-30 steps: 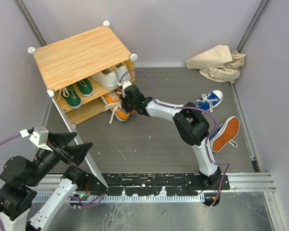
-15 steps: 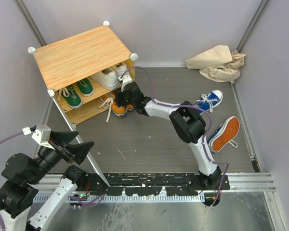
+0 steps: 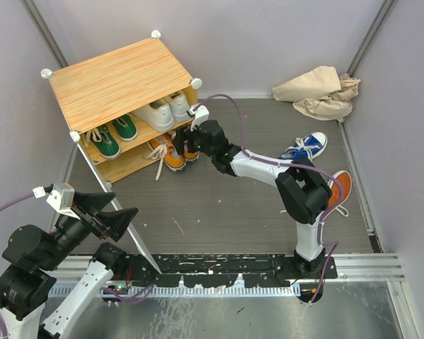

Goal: Place and organize the shoes in the shoe cabinet

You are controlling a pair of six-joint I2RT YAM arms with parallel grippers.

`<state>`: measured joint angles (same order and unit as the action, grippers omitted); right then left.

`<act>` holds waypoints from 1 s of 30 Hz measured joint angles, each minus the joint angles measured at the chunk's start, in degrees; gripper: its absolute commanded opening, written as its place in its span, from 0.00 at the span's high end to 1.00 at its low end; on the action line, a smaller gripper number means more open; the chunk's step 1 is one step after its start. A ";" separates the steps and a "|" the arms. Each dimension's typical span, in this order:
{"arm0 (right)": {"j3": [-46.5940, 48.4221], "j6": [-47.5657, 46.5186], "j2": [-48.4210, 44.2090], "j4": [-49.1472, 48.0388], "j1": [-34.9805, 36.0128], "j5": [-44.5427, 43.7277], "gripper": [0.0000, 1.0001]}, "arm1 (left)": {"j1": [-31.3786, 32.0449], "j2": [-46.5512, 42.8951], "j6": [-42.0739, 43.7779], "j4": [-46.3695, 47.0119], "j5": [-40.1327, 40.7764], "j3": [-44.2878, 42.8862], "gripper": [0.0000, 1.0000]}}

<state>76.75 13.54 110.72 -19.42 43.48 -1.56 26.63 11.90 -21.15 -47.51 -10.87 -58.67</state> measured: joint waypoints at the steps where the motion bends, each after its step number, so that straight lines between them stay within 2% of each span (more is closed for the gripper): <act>1: -0.52 0.11 -0.76 0.04 0.00 -0.15 0.21 | 0.00 0.00 0.00 0.00 0.02 -0.02 0.02; 6: -1.60 -0.11 -1.60 1.70 0.00 -0.94 0.20 | 0.00 0.00 -0.02 0.00 0.02 0.00 0.02; 13: -4.15 -1.31 -1.53 5.20 0.00 -2.89 0.24 | 0.00 -0.02 -0.02 -0.02 0.11 0.00 0.02; 23: -4.15 -2.27 2.03 5.95 -0.11 -4.00 0.35 | 0.00 -0.02 -0.04 0.00 0.11 0.00 0.02; 26: -3.91 -2.49 3.93 6.25 -0.11 -4.50 0.47 | 0.00 -0.02 -0.04 -0.02 0.11 0.00 0.02; 28: -3.91 -2.82 4.48 6.23 -0.11 -5.31 0.60 | 0.00 -0.02 -0.04 -0.02 0.13 0.00 0.02; 30: -3.91 -3.02 4.63 6.05 -0.13 -5.73 0.77 | 0.00 -0.02 -0.02 -0.02 0.13 0.00 0.02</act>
<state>72.84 10.52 115.35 -13.37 43.35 -7.29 26.63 11.88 -21.17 -47.53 -10.74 -58.67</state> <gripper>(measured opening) 0.466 0.980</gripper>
